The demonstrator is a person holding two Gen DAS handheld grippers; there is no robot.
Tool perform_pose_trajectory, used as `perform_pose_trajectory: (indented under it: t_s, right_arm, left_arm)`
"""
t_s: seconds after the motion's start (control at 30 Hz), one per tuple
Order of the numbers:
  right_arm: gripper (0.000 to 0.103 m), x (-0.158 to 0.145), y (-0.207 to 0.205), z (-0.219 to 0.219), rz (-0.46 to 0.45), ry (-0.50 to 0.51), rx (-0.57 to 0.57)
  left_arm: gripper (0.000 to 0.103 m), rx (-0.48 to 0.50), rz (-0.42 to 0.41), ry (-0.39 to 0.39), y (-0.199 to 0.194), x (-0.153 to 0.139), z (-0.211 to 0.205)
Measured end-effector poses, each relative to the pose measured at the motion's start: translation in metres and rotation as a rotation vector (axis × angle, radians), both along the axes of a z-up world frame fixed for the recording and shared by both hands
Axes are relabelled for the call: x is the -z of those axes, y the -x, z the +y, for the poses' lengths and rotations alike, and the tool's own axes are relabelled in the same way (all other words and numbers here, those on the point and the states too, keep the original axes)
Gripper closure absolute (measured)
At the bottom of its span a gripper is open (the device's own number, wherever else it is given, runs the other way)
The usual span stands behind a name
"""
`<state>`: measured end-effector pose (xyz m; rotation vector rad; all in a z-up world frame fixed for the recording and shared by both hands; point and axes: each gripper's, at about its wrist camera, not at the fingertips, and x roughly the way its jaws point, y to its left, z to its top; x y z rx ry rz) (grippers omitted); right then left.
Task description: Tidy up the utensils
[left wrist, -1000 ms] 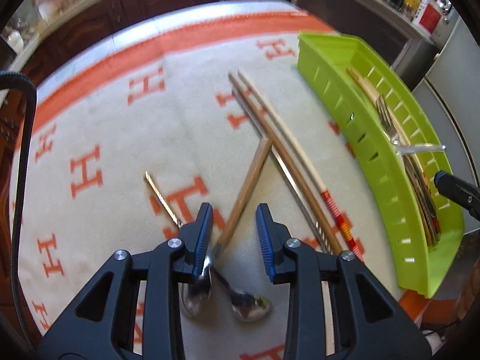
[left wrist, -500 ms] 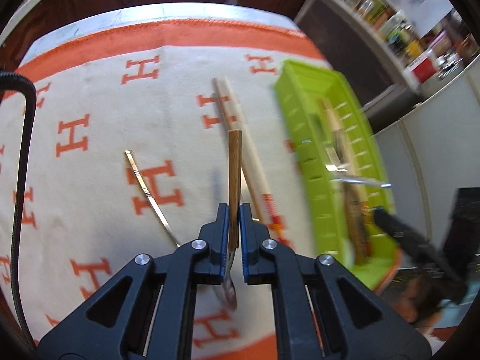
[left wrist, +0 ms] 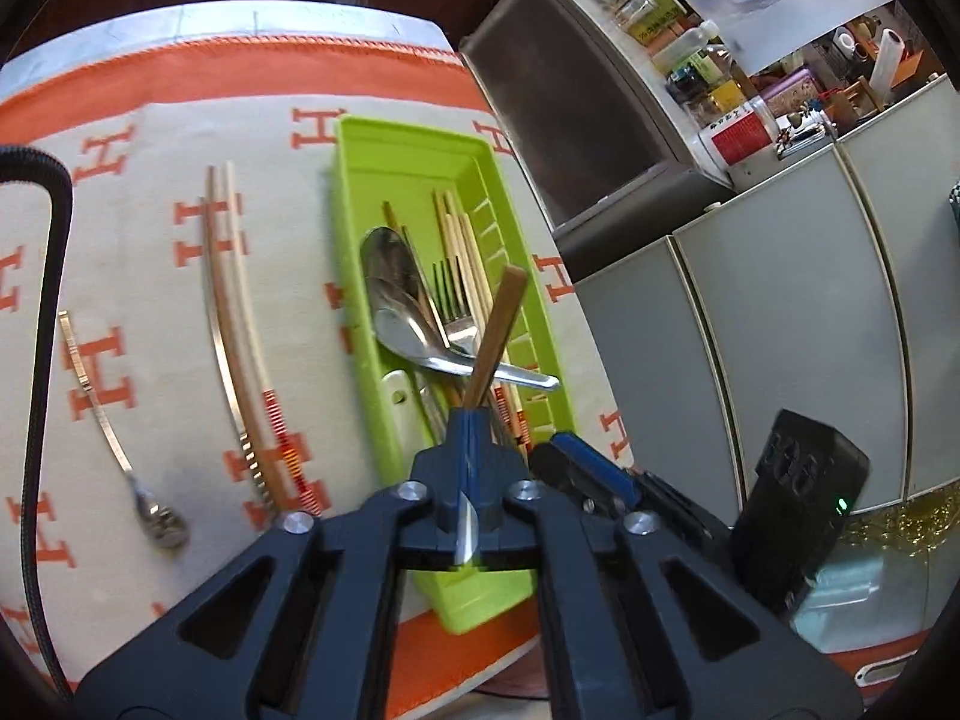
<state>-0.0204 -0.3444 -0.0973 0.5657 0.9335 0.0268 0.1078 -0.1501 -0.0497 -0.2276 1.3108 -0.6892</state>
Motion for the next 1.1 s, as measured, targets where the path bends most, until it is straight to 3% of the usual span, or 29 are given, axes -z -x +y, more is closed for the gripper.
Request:
perform_pose_trajectory:
  t_s: [0.33,0.7,1.1]
  right_arm:
    - [0.078,0.002,0.005,-0.002,0.010,0.004,0.014]
    - [0.078,0.005,-0.005,0.008,0.018,0.008,-0.018]
    - [0.078,0.010,-0.017,0.030,0.031,0.025,-0.070]
  left_arm:
    - [0.103,-0.031,0.025,-0.073,-0.024,0.044,-0.021]
    - [0.103,-0.017,-0.087,-0.128,-0.006,0.030,0.002]
    - [0.103,-0.091,-0.082,-0.149,0.017,0.031,0.068]
